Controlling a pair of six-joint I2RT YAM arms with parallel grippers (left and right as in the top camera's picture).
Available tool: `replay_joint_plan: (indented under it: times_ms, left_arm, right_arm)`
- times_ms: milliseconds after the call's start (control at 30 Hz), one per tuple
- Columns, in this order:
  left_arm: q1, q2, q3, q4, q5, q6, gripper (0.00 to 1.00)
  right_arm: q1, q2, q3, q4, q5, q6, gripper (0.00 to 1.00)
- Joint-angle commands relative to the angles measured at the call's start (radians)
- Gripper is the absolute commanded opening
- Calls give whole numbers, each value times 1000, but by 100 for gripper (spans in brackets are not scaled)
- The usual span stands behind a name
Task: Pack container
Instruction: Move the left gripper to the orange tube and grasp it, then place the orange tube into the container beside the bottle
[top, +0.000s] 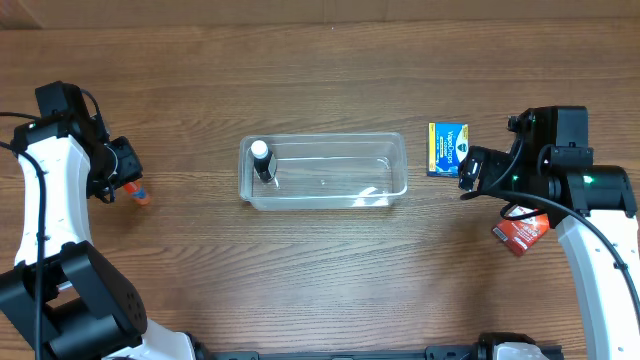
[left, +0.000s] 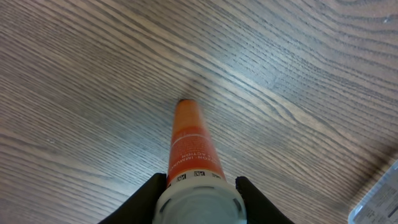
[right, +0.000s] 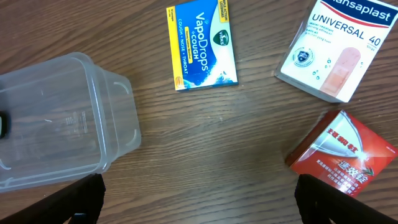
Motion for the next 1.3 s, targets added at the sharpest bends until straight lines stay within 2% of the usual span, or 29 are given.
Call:
replay_joint_plan:
  times_ms: [0, 100, 167, 400, 500, 633, 700, 800, 1000, 1267]
  left_arm:
    - [-5, -1, 0, -10, -6, 11, 28]
    - [-5, -1, 0, -25, -6, 10, 18]
    - [-5, -2, 13, -46, -6, -17, 4]
    - [-63, -22, 235, -261, -6, -38, 4]
    - [-229, -79, 430, -423, -8, -55, 4]
    - [-462, -142, 509, -449, -6, -123, 4]
    - [-562, -142, 505, -445, -6, -148, 4]
    - [-639, -130, 468, -435, -10, -175, 4]
    - [-687, -84, 332, -393, -2, -200, 4]
    - [-693, -82, 31, -155, 2, -219, 4]
  right_arm:
    - [-1, -4, 22, 4, -10, 2, 100]
    - [-1, -4, 22, 5, -10, 2, 100]
    - [-1, -4, 22, 5, -10, 2, 100]
    - [-1, -4, 22, 5, -10, 2, 100]
    - [-1, -4, 22, 5, -10, 2, 100]
    - [-1, -4, 22, 2, -10, 2, 100]
    - [-1, -4, 22, 1, -14, 2, 100]
    - [-1, -4, 22, 1, -14, 2, 100]
    - [-1, -4, 22, 0, -14, 2, 100]
    - [-1, -4, 22, 0, -14, 2, 100]
